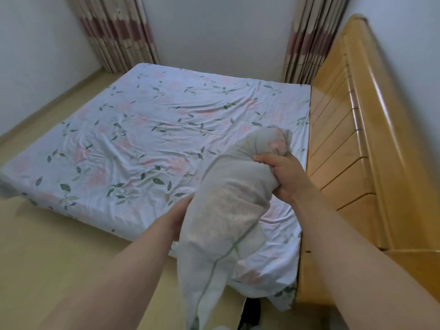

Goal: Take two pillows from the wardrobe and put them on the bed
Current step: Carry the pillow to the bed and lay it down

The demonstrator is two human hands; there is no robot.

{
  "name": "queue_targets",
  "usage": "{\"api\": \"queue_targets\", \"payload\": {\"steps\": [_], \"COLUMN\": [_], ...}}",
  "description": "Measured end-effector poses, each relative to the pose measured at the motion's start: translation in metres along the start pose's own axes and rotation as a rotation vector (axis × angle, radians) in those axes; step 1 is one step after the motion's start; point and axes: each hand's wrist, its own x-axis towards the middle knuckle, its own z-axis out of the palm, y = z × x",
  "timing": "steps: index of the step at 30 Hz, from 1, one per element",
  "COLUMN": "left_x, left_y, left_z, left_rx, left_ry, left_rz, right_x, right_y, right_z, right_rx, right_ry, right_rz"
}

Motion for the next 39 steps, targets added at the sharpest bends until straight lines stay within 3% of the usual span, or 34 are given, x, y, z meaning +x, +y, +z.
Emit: {"api": "queue_targets", "payload": {"steps": [4, 6, 10, 14, 18, 21, 24, 28, 30, 33, 34, 36, 39], "left_x": [0.024, 0.041, 0.081, 0.119, 0.157, 0.200, 0.265, 0.358, 0.403, 0.436, 0.435, 0.436, 0.436], "left_y": [0.011, 0.034, 0.104, 0.172, 0.219, 0.224, 0.197, 0.114, 0.059, -0.025, -0.051, -0.100, -0.139], "left_z": [0.004, 0.004, 0.033, 0.077, 0.105, 0.106, 0.088, 0.051, 0.033, 0.011, 0.004, -0.014, -0.041], "left_rx": [0.074, 0.026, 0.086, 0.153, 0.041, 0.086, 0.147, 0.328, 0.392, 0.526, 0.572, 0.609, 0.538], "left_ry": [-0.198, -0.207, -0.061, 0.084, 0.035, 0.019, -0.009, 0.007, 0.099, 0.266, 0.285, 0.321, 0.356], "left_rz": [-0.278, -0.308, -0.172, 0.104, 0.343, 0.289, 0.026, -0.311, -0.327, -0.122, -0.126, -0.214, -0.391], "right_x": [0.052, 0.079, 0.137, 0.187, 0.216, 0.237, 0.251, 0.253, 0.248, 0.233, 0.227, 0.216, 0.211], "right_y": [-0.003, -0.005, -0.029, -0.077, -0.115, -0.101, -0.047, 0.076, 0.142, 0.234, 0.260, 0.301, 0.334], "right_z": [-0.020, -0.033, -0.064, -0.080, -0.095, -0.119, -0.159, -0.224, -0.254, -0.288, -0.296, -0.305, -0.307], "right_rx": [-0.013, -0.016, -0.157, -0.275, -0.212, -0.190, -0.207, -0.487, -0.592, -0.723, -0.760, -0.750, -0.542], "right_ry": [0.048, 0.067, 0.100, 0.117, 0.236, 0.416, 0.531, 0.663, 0.704, 0.744, 0.743, 0.766, 0.825], "right_rz": [0.032, 0.037, -0.029, -0.155, -0.225, -0.138, 0.129, 0.541, 0.653, 0.777, 0.799, 0.808, 0.847]}}
